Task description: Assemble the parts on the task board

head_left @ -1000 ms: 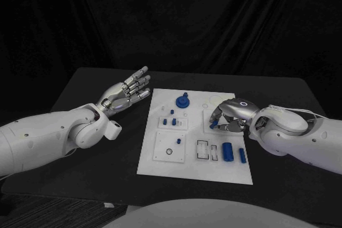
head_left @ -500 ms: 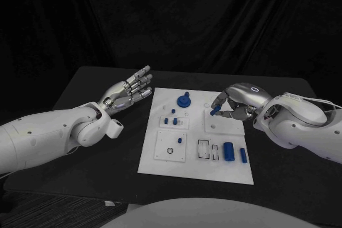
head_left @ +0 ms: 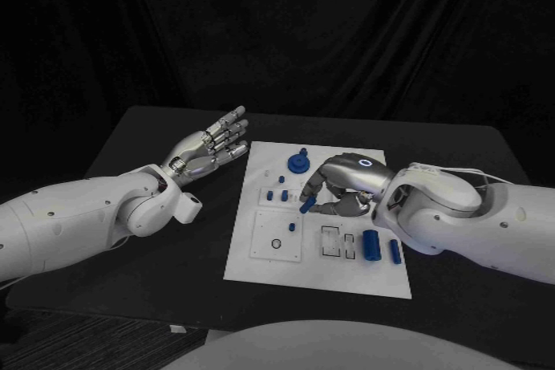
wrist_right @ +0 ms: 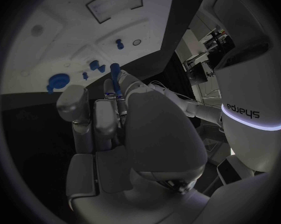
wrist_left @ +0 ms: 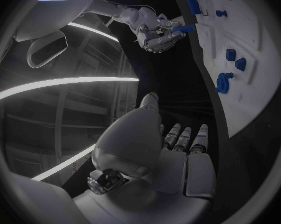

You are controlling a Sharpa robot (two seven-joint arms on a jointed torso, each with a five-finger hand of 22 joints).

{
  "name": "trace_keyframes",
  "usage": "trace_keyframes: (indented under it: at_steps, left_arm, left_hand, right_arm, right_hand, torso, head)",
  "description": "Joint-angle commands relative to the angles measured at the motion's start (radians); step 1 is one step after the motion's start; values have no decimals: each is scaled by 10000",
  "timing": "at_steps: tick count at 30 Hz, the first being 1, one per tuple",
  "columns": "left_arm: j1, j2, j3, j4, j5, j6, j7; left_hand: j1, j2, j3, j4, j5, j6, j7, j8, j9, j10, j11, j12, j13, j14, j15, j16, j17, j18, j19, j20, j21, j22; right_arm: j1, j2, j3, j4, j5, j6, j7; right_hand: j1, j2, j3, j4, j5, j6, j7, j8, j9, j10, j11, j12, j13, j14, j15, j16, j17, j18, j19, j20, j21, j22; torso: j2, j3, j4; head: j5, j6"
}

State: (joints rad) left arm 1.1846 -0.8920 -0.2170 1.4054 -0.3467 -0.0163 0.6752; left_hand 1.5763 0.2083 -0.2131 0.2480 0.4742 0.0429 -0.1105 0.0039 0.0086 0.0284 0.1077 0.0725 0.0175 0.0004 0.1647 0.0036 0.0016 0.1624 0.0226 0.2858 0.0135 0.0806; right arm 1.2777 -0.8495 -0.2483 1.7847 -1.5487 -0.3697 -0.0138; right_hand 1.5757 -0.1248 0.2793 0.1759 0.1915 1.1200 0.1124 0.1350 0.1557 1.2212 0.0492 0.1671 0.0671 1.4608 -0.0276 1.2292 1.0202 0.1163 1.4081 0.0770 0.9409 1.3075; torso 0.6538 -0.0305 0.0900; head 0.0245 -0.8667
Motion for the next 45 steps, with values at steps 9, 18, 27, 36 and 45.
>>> trace_keyframes:
  at_steps: [9,18,27,36,45]
  left_arm:
    - [-17,109,9,-9,62,120,132]
    - [-19,171,9,-33,61,148,115]
    - [-19,196,9,-40,62,174,95]
    - [-20,191,9,-37,62,180,87]
    - [-20,186,10,-34,63,69,151]
  left_hand:
    - [87,3,24,-53,78,55,54,75,23,-48,-46,-41,-9,-4,78,-36,-16,154,52,16,43,-4]
    - [95,22,42,-66,110,71,68,78,26,-54,-43,-35,-7,-4,84,-36,-16,154,52,15,42,-10]
    - [101,36,54,-73,122,80,75,80,28,-59,-39,-39,-8,-4,88,-36,-16,154,54,14,43,-8]
    - [101,36,54,-73,122,80,75,80,28,-59,-39,-39,-8,-4,88,-36,-16,154,54,14,43,-8]
    - [110,60,92,-115,130,66,115,73,22,-107,-65,-70,-18,-4,-20,-36,-16,156,48,-6,36,-39]
  right_arm:
    - [-472,1354,10,-895,-820,846,475]
    - [-570,1854,10,-1102,-1692,1049,365]
    - [-583,2020,10,-1047,-2603,1314,229]
    - [-586,2099,10,-1028,-3158,1659,82]
    - [-681,2150,9,-1106,-3282,1720,31]
  right_hand:
    - [94,-5,92,-38,67,-87,75,-129,2,56,60,-124,18,84,25,74,41,-144,67,1,64,1298]
    - [93,-18,96,-52,67,-96,77,-144,4,73,58,-133,22,92,29,105,89,-149,74,3,96,1303]
    - [118,-72,116,-135,37,-87,72,-177,19,159,44,-156,41,73,22,100,82,-144,63,2,102,1299]
    - [163,-99,150,-208,26,-105,80,-216,22,206,43,-179,50,31,21,39,-4,-131,26,2,33,1280]
    - [136,-89,164,-213,-4,-119,92,-245,22,234,50,-195,57,10,29,32,-2,-129,8,6,22,1276]
  torso:
    - [-6,21,12]
    - [19,12,72]
    - [39,10,87]
    - [24,7,36]
    - [10,15,45]
  head:
    - [82,-60]
    - [24,-60]
    - [6,-60]
    - [40,-60]
    - [-4,-60]
